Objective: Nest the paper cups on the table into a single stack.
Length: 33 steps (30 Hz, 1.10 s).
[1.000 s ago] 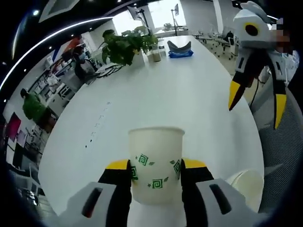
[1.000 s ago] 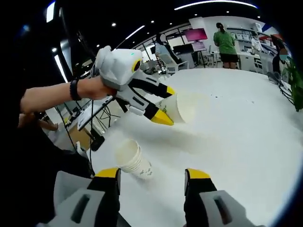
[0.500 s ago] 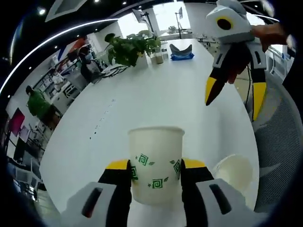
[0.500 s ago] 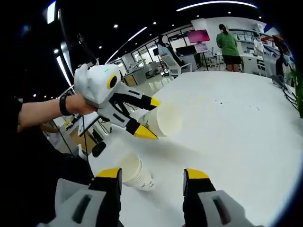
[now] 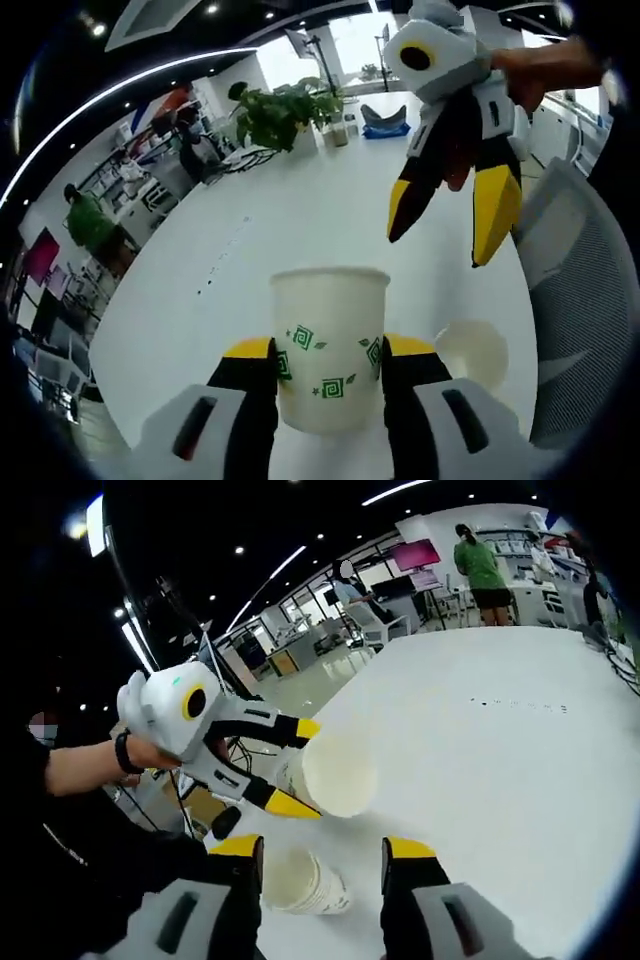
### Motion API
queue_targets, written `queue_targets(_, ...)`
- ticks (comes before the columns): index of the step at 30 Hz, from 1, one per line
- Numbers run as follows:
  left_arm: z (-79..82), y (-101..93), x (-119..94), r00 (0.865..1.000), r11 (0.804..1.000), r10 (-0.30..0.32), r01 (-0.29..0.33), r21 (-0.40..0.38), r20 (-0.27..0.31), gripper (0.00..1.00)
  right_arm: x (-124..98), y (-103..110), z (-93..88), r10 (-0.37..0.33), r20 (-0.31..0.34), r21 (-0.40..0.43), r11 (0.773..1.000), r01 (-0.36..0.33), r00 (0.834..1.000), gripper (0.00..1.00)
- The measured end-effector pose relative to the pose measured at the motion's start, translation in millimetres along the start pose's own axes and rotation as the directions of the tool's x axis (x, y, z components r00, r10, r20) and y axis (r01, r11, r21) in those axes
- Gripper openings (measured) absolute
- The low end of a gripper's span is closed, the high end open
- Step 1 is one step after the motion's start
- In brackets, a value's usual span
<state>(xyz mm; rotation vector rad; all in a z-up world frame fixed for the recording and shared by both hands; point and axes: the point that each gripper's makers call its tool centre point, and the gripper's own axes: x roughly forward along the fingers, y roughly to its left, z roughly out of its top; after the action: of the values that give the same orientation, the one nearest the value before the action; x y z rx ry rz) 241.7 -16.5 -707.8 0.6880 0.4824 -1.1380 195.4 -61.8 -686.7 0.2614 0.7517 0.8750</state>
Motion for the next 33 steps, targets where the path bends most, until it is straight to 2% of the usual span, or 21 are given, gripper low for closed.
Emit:
queue_targets(3,-0.6,-7.6,-6,1.000,1.000,-0.001,0.001,0.010,-0.001,0.39,4,7,7.3,0.020,0.014,0.017,1.000,-0.020,1.000,0.44)
queue_targets(5,-8.3,-6.5,-6,1.000,1.000,0.001,-0.001,0.015,-0.005,0.39,10,7,12.5,0.036,0.018,0.025,0.999,-0.036,0.999,0.44)
queue_targets(8,-3.7,-16.6,-13,1.000,1.000,0.001,-0.001,0.021,-0.004,0.39,14,20,15.2,0.055,0.011,0.023,0.998,-0.055,0.998,0.44)
queue_targets(11,-1.0,-25.2,-19,1.000,0.999,0.001,0.000,0.036,-0.004,0.39,24,23,17.6,0.077,-0.005,0.019,0.997,-0.077,0.997,0.44)
queue_targets(14,-4.5,-27.4,-18,1.000,0.998,-0.003,0.003,0.056,-0.007,0.39,31,38,13.3,0.112,-0.030,0.020,0.994,-0.111,0.993,0.44)
queue_targets(16,-6.3,-33.6,-19,1.000,0.996,-0.008,0.009,0.088,-0.015,0.39,40,34,12.0,0.123,-0.045,0.014,0.992,-0.123,0.991,0.44)
queue_targets(23,-4.3,-50.8,-21,1.000,0.991,-0.023,0.025,0.134,-0.016,0.39,53,52,2.9,0.150,-0.085,0.017,0.989,-0.149,0.985,0.43)
queue_targets(29,-1.9,-56.4,-21,1.000,0.987,-0.027,0.028,0.156,-0.008,0.39,59,57,-2.2,0.162,-0.110,0.022,0.987,-0.160,0.981,0.36)
queue_targets(33,-0.5,-58.7,-23,1.000,0.987,-0.028,0.029,0.160,-0.006,0.39,62,56,-3.6,0.166,-0.113,0.025,0.986,-0.164,0.980,0.26)
